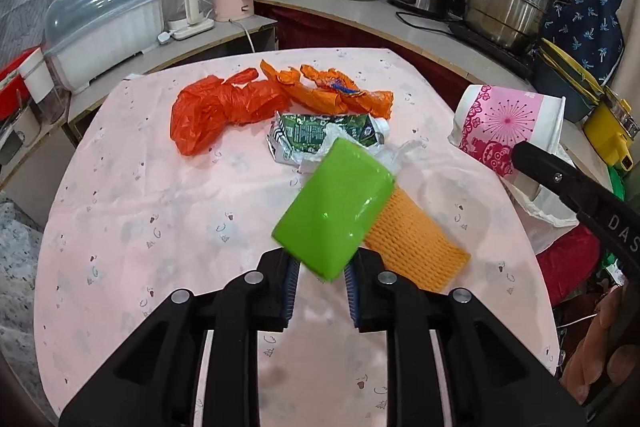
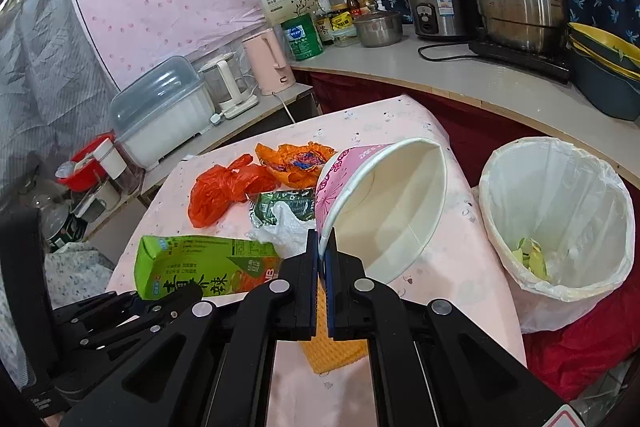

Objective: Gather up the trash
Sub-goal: 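Hold the pink cup in the right gripper while the left gripper grasps the green carton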

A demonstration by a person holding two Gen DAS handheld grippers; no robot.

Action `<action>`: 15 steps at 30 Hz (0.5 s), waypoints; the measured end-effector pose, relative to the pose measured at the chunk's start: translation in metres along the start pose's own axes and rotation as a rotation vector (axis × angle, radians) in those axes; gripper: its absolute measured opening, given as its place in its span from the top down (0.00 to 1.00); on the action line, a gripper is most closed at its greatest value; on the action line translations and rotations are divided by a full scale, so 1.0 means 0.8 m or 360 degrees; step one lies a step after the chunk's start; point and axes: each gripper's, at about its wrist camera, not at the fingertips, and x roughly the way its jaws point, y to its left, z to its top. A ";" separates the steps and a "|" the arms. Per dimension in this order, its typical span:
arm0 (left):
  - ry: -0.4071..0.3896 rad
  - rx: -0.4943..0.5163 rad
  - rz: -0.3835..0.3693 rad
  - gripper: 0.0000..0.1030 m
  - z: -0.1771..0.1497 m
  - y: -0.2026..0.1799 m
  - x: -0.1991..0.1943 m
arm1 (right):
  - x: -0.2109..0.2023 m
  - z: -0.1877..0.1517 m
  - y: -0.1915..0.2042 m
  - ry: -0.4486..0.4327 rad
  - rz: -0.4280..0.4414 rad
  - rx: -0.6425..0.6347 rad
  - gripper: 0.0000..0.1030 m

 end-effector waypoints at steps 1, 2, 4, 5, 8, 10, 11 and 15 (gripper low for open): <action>0.0006 -0.0002 0.0004 0.72 -0.002 0.002 0.004 | 0.002 -0.002 -0.001 0.0008 -0.0001 0.0003 0.97; 0.0006 -0.0006 0.0010 0.64 -0.004 0.004 0.008 | 0.005 -0.003 -0.002 0.0017 -0.0001 0.0007 0.97; -0.0009 -0.0005 0.0021 0.58 -0.006 0.007 0.014 | 0.009 -0.005 -0.004 0.0029 0.0000 0.0018 0.97; -0.0013 -0.0003 0.0021 0.58 -0.007 0.008 0.017 | 0.011 -0.005 -0.005 0.0035 0.0001 0.0020 0.97; 0.0004 0.0003 0.0022 0.57 -0.009 0.012 0.029 | 0.019 -0.006 -0.006 0.0052 -0.0001 0.0019 0.97; 0.0026 0.0013 0.0033 0.57 -0.011 0.013 0.039 | 0.025 -0.007 -0.007 0.0066 -0.0003 0.0022 0.97; 0.0045 0.0018 0.0037 0.57 -0.011 0.013 0.044 | 0.028 -0.007 -0.007 0.0072 -0.0005 0.0024 0.97; 0.0117 0.0020 0.0018 0.49 -0.020 0.017 0.058 | 0.036 -0.008 -0.010 0.0094 -0.0014 0.0031 0.97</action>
